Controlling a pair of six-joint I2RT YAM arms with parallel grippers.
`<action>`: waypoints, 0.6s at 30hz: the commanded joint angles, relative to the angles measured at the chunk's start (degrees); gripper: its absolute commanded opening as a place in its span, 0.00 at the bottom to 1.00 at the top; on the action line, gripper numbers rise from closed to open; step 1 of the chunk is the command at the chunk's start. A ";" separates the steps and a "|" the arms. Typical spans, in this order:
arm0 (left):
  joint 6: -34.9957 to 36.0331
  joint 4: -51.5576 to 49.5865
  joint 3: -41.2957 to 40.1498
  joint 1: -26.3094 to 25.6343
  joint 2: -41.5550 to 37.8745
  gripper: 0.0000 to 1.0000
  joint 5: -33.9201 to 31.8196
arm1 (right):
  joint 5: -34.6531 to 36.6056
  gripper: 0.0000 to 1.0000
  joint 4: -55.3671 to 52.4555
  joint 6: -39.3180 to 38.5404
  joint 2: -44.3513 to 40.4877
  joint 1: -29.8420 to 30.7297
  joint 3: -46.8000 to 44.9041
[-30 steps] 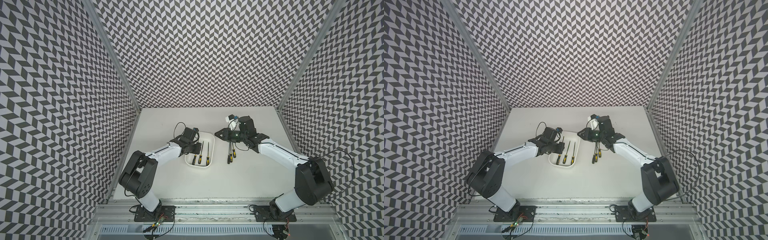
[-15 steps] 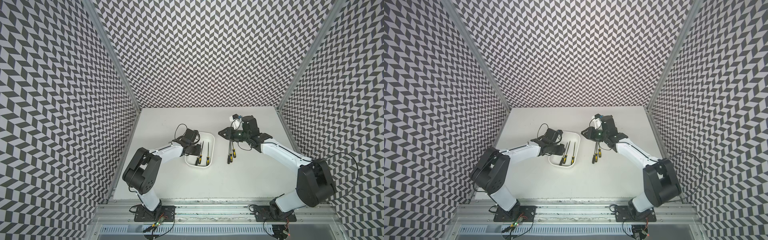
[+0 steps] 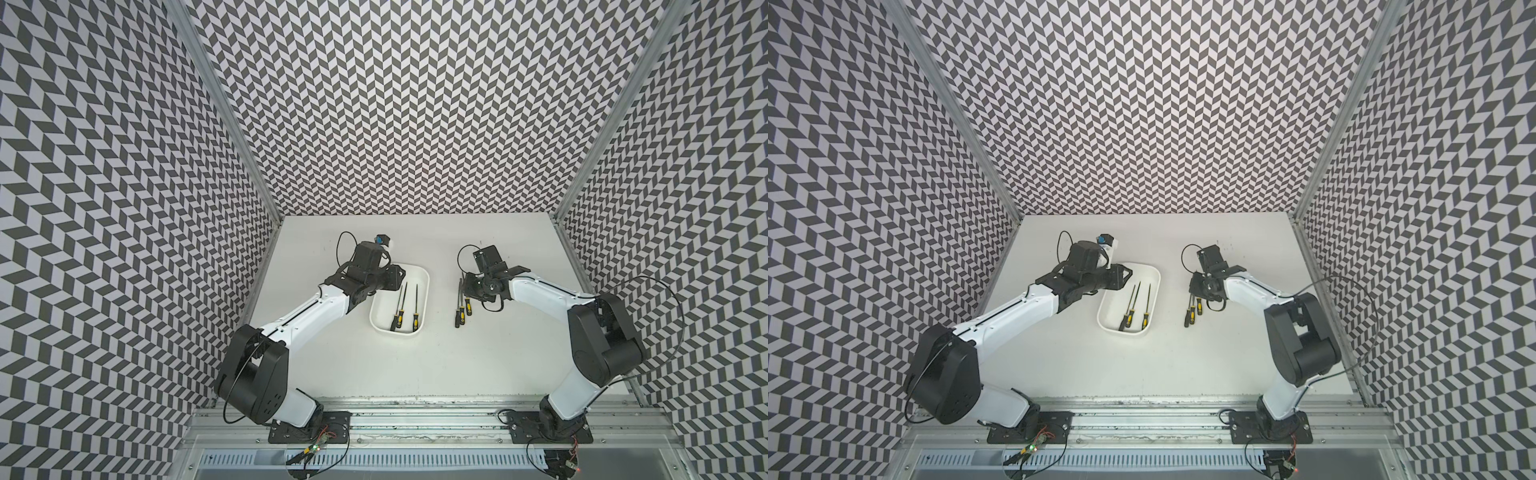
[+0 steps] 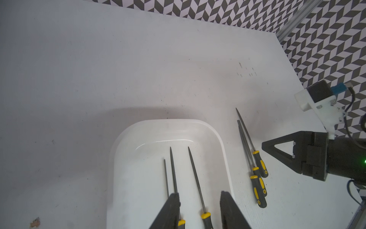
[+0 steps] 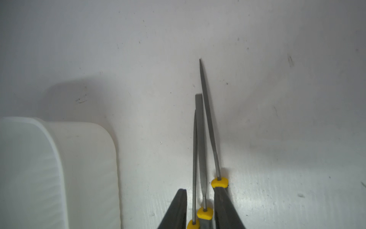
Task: Put the file tool into the storage box
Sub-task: Pick up the file tool from the center of the board.
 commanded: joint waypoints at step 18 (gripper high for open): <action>-0.51 1.30 -0.70 1.95 -1.05 0.40 1.58 | 3.32 0.35 0.17 -0.83 1.43 1.35 -3.00</action>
